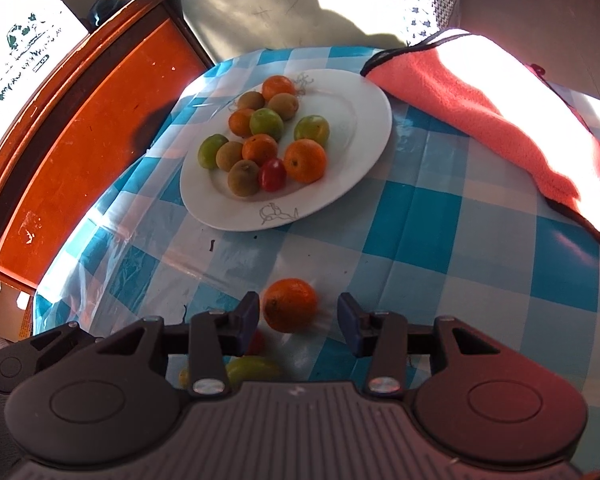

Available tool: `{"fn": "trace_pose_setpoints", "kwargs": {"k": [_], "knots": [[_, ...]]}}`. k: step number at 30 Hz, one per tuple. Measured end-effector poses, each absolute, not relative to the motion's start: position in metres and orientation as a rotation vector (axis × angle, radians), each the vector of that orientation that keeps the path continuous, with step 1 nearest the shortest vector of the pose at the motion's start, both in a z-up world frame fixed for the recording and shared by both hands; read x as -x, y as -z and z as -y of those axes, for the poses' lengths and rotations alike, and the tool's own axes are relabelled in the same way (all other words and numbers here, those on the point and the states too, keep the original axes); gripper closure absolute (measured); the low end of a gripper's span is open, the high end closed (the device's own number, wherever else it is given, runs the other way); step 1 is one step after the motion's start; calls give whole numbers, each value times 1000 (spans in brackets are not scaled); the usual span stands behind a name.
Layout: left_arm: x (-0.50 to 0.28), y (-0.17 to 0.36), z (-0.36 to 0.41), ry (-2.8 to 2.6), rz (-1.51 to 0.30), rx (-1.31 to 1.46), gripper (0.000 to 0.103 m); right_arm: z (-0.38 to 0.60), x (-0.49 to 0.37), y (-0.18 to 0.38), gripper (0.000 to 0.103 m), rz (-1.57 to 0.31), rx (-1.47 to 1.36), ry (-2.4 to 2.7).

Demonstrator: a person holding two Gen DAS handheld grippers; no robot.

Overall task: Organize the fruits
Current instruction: 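Reach the left tool to a green fruit while the right tool reaches a tangerine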

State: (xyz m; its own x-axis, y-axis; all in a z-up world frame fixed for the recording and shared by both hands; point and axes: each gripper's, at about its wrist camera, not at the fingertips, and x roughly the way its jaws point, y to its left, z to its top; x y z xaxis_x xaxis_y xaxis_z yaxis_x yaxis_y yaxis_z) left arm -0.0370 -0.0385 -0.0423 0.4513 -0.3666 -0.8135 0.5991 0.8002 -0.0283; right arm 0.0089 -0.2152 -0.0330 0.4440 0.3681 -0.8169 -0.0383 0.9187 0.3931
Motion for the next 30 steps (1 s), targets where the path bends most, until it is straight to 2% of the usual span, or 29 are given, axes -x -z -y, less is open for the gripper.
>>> {"fn": "trace_pose_setpoints", "kwargs": {"k": [6, 8, 13, 19, 20, 21, 30], "knots": [[32, 48, 39, 601, -942, -273, 47, 207, -9, 34, 58, -1089, -298, -258], [31, 49, 38, 595, -945, -270, 53, 207, -10, 34, 58, -1090, -298, -254], [31, 49, 38, 601, -939, -266, 62, 207, -10, 36, 59, -1094, -300, -248], [32, 48, 39, 599, -940, -271, 74, 207, -10, 36, 64, -1091, -299, -248], [31, 48, 39, 599, -942, -266, 77, 206, -9, 36, 67, -1092, -301, -254], [31, 48, 39, 598, -943, -262, 77, 206, -9, 36, 71, -1092, -302, -257], [28, 43, 35, 564, -937, -215, 77, 211, -10, 34, 72, -1076, -327, -246]]}}
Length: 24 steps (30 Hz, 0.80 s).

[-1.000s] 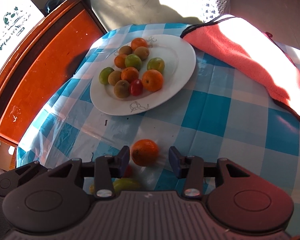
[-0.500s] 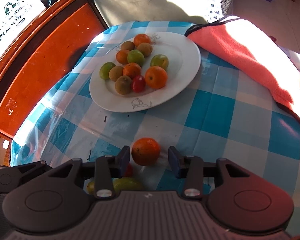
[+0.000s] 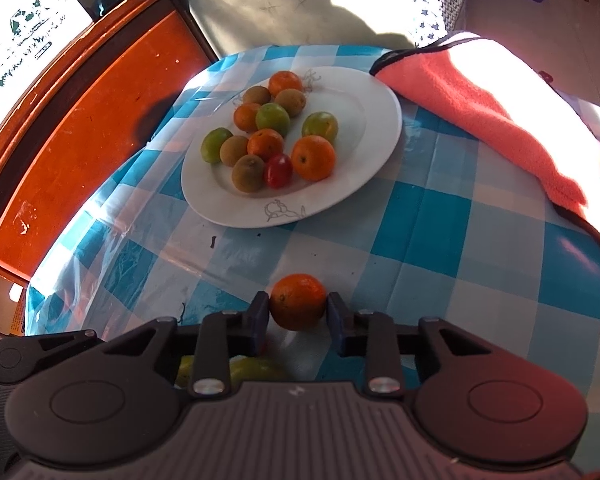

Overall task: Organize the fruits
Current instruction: 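Reach the left tool to a green fruit while the right tool reaches a tangerine, then carry the green fruit and tangerine over the white plate and lower them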

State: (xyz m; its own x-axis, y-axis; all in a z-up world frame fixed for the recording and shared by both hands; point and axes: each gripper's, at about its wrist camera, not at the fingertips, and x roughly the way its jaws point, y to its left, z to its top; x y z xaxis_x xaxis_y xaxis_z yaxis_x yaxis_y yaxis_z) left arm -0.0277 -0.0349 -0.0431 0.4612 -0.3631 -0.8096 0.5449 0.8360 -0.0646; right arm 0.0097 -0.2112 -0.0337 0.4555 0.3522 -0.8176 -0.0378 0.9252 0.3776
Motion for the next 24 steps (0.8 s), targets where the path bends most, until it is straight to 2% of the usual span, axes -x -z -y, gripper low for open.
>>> {"fn": "trace_pose_setpoints", "kwargs": {"k": [24], "knots": [[-31, 6, 23, 397, -836, -14, 77, 239, -25, -7, 72, -926, -435, -226]]}}
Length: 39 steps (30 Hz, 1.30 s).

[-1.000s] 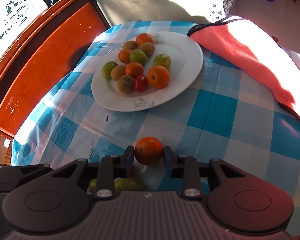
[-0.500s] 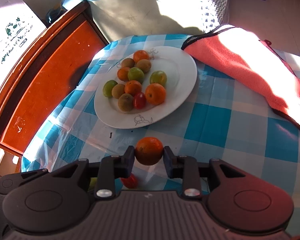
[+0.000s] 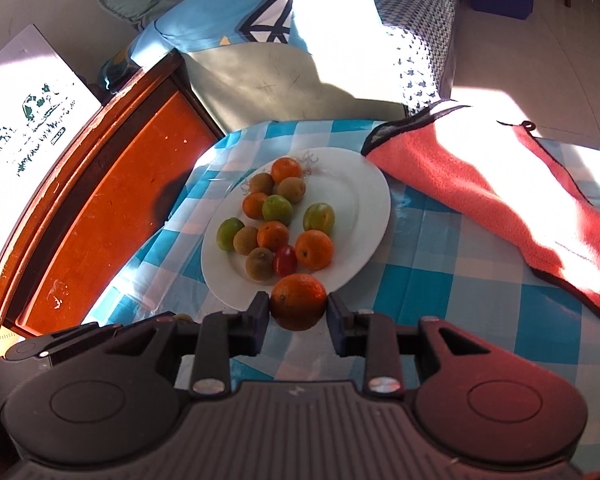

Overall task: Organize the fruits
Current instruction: 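Carry the green fruit and tangerine over the white plate and lower them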

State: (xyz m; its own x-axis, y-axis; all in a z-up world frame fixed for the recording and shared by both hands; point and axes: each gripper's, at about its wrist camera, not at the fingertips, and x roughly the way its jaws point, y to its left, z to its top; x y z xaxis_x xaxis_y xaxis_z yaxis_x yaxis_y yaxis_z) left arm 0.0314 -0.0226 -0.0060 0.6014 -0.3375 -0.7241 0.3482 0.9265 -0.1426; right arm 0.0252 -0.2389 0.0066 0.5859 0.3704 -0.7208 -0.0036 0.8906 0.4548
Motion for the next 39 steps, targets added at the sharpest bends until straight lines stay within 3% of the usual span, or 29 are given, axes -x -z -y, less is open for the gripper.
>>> {"fn": "trace_pose_setpoints", "kwargs": {"k": [17, 39], "knots": [[-83, 26, 41, 345, -853, -64, 77, 250, -81, 10, 72, -854, -495, -209], [-125, 40, 71, 424, -796, -59, 77, 259, -135, 47, 72, -901, -590, -159]]}}
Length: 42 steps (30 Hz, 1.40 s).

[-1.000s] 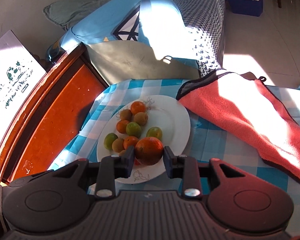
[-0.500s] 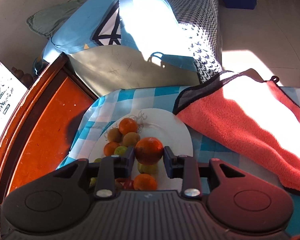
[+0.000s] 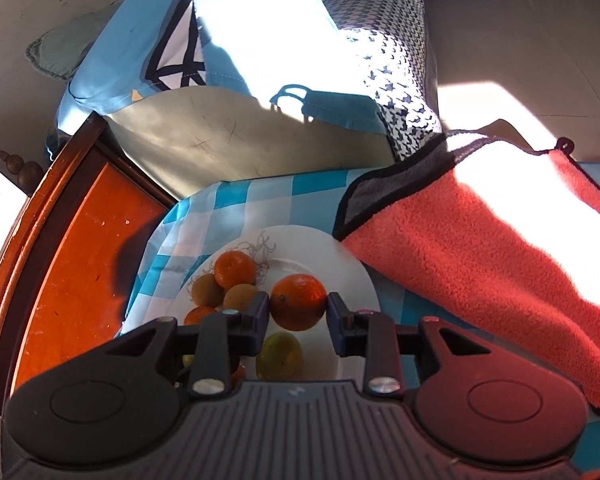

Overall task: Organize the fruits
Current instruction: 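Carry the green fruit and tangerine over the white plate and lower them, then open both tools to release the fruits onto the plate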

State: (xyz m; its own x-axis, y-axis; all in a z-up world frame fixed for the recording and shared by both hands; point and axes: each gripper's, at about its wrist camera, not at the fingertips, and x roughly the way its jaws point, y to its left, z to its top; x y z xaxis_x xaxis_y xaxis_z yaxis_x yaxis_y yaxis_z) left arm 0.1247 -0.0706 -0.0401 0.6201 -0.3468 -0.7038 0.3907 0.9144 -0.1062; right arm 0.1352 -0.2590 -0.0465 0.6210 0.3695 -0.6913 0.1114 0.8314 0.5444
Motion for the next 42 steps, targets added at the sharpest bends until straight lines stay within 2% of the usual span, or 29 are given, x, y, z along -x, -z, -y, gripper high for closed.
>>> {"fn": "trace_pose_setpoints", "kwargs": {"k": [9, 12, 14, 19, 23, 42], "knots": [[-122, 38, 78, 429, -786, -84, 72, 251, -140, 49, 69, -912, -582, -188], [-120, 36, 80, 420, -781, -104, 64, 250, -139, 47, 69, -909, -575, -193], [-119, 33, 81, 411, -769, -116, 54, 249, -138, 46, 69, -908, -572, -199], [-115, 24, 81, 394, -756, -122, 38, 249, -134, 40, 69, -899, -560, -204], [-109, 16, 79, 379, -756, -136, 31, 251, -128, 34, 68, -891, -559, -196], [-67, 5, 67, 328, -813, -177, 27, 244, -82, 8, 65, -881, -476, -189]]}}
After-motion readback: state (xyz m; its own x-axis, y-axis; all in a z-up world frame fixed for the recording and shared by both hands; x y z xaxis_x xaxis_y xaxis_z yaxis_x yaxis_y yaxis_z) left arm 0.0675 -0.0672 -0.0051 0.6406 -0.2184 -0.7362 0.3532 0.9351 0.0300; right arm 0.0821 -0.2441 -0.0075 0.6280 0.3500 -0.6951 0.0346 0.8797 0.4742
